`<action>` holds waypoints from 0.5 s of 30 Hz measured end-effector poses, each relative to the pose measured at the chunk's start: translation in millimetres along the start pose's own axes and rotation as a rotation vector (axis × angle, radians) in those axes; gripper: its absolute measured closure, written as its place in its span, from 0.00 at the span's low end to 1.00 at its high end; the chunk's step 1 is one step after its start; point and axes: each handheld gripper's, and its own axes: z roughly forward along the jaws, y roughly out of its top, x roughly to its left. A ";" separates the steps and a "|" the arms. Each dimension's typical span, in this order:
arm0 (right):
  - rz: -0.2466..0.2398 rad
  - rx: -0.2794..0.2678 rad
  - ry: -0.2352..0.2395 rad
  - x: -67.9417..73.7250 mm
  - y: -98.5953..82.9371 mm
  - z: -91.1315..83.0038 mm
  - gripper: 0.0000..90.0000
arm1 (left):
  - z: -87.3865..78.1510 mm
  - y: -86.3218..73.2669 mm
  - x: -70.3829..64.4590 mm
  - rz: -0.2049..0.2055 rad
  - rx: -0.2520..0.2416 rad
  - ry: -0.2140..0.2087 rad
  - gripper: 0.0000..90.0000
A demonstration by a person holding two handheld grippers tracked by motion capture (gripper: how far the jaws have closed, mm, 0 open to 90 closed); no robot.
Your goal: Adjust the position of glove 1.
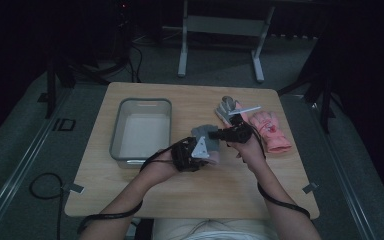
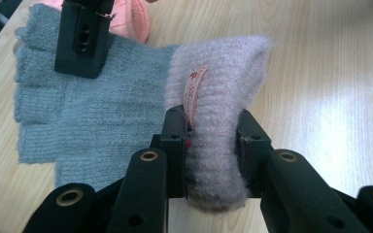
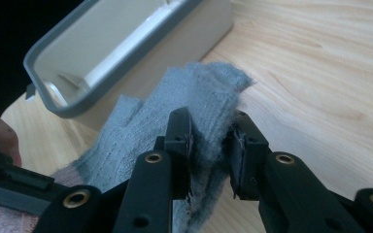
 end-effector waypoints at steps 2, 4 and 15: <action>-0.004 -0.001 -0.001 1.7 2.7 0.6 0.81 | -5.1 0.2 2.8 0.010 0.008 0.007 0.79; -0.016 -0.006 -0.001 7.3 11.4 2.3 0.81 | -12.5 0.1 8.0 0.020 0.018 0.012 0.79; -0.059 -0.013 -0.009 27.5 49.3 14.3 0.81 | -43.0 -8.6 33.2 0.024 0.039 0.047 0.79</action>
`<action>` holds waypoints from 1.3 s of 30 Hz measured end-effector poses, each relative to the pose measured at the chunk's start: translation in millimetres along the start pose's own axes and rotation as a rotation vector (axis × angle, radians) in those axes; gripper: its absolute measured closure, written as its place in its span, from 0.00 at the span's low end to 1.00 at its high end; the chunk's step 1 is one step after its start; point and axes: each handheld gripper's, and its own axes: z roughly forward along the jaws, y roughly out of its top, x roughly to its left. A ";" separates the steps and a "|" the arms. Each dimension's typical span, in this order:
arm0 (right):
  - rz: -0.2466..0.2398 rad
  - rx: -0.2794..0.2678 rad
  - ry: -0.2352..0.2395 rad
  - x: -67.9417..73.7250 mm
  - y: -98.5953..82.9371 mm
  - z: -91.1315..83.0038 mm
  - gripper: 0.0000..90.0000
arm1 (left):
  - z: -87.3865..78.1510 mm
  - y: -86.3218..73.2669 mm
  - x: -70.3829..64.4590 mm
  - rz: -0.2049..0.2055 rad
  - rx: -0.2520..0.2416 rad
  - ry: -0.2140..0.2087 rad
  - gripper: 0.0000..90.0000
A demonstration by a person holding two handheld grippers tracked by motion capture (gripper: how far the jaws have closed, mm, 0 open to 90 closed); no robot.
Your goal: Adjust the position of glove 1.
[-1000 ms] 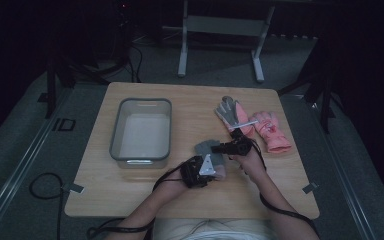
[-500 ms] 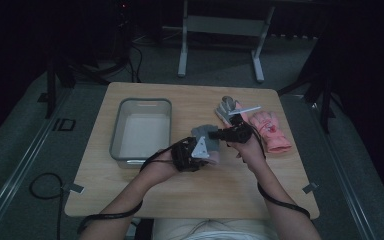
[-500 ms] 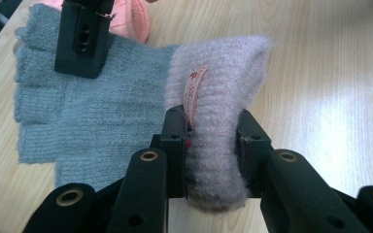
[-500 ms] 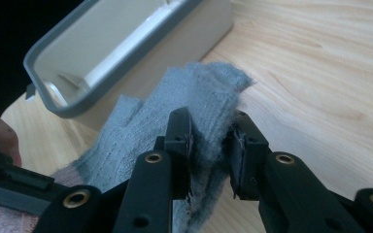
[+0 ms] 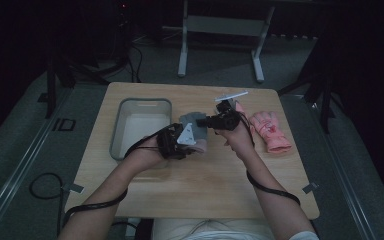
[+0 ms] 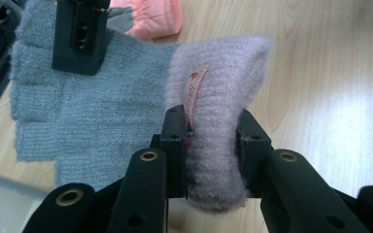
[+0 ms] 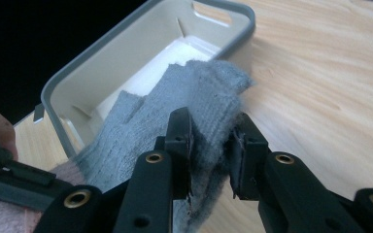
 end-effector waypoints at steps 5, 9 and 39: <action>-0.024 -0.011 0.002 9.6 15.9 10.0 0.81 | -10.0 -13.1 8.8 -0.021 -0.015 0.024 0.78; -0.043 -0.013 0.000 17.7 27.1 20.8 0.82 | -16.2 -26.4 16.1 -0.039 -0.021 0.040 0.78; -0.085 0.058 0.061 68.3 69.9 135.1 0.82 | -33.7 -124.7 63.3 -0.144 0.139 0.030 0.78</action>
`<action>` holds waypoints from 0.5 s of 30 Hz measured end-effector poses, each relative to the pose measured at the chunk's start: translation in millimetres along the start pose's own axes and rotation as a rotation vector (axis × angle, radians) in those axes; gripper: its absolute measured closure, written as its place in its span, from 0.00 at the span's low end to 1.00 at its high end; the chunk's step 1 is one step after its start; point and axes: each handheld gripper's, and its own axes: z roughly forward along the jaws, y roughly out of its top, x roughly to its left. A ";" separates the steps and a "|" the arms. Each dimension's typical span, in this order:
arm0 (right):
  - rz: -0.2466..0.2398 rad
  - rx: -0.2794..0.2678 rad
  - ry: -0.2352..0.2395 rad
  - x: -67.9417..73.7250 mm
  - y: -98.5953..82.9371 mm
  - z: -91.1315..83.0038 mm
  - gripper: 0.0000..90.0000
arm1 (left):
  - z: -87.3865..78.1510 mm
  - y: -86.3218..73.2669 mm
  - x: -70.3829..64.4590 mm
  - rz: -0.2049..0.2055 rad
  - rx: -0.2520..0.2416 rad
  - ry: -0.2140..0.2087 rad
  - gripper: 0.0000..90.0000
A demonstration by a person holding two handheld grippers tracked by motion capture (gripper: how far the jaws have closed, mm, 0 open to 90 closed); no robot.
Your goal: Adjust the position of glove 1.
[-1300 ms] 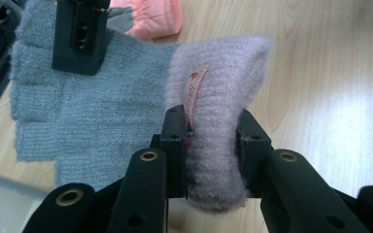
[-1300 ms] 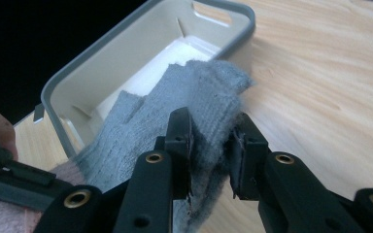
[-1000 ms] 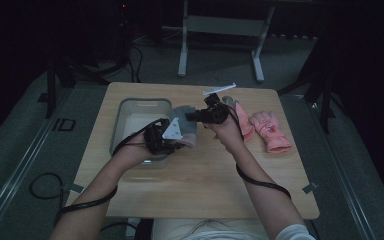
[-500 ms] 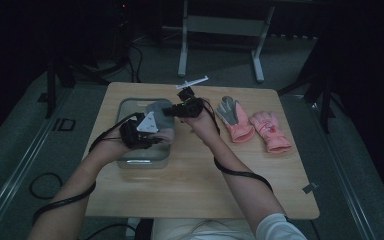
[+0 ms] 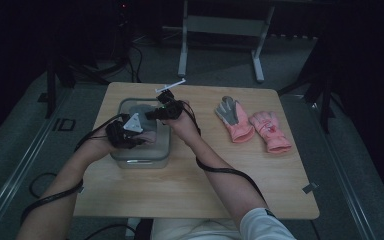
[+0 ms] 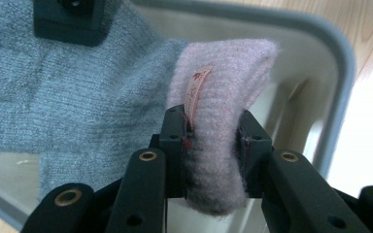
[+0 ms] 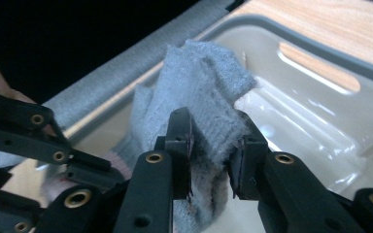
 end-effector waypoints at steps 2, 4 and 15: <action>0.004 0.008 -0.006 -2.1 -1.1 3.3 0.82 | 3.1 -0.3 1.4 0.001 0.011 -0.005 0.78; 0.016 0.033 -0.023 -8.1 -5.1 13.4 0.82 | 14.4 -1.1 3.9 -0.001 0.034 -0.031 0.78; 0.062 0.134 -0.085 -26.9 -23.1 37.9 0.81 | 47.2 3.4 10.2 -0.005 0.146 -0.135 0.78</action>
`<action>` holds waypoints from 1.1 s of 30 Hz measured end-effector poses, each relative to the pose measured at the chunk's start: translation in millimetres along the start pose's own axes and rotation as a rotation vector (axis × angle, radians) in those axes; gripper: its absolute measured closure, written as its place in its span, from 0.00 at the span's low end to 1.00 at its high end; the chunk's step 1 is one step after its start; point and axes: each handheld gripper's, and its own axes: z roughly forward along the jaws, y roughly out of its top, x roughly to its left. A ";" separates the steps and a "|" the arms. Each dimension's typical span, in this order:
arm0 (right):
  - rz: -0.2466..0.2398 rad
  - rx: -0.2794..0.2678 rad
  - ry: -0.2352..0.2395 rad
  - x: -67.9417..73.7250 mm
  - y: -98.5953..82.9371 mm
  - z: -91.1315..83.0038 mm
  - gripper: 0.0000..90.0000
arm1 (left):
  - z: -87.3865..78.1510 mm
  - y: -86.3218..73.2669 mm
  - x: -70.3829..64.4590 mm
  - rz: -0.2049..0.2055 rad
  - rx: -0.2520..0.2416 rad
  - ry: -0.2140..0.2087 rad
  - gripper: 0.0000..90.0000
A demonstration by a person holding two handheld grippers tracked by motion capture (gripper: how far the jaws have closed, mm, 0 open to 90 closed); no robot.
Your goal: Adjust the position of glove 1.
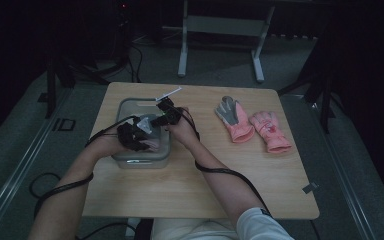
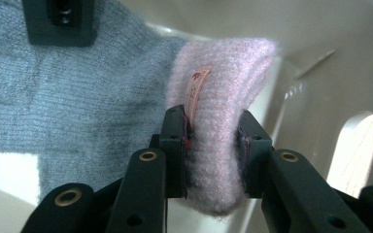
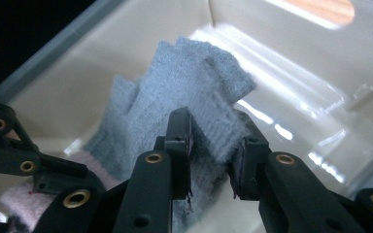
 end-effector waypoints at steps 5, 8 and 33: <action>0.009 0.036 -0.003 -1.7 -0.6 3.6 0.79 | 9.5 3.4 0.6 0.023 0.051 -0.013 0.78; -0.005 0.030 -0.009 -0.8 0.3 2.3 0.71 | 14.4 3.0 0.8 0.033 0.080 -0.021 0.77; -0.065 -0.149 0.014 -9.3 -22.4 -83.0 0.66 | -25.6 5.0 3.9 -0.159 -0.068 0.082 0.29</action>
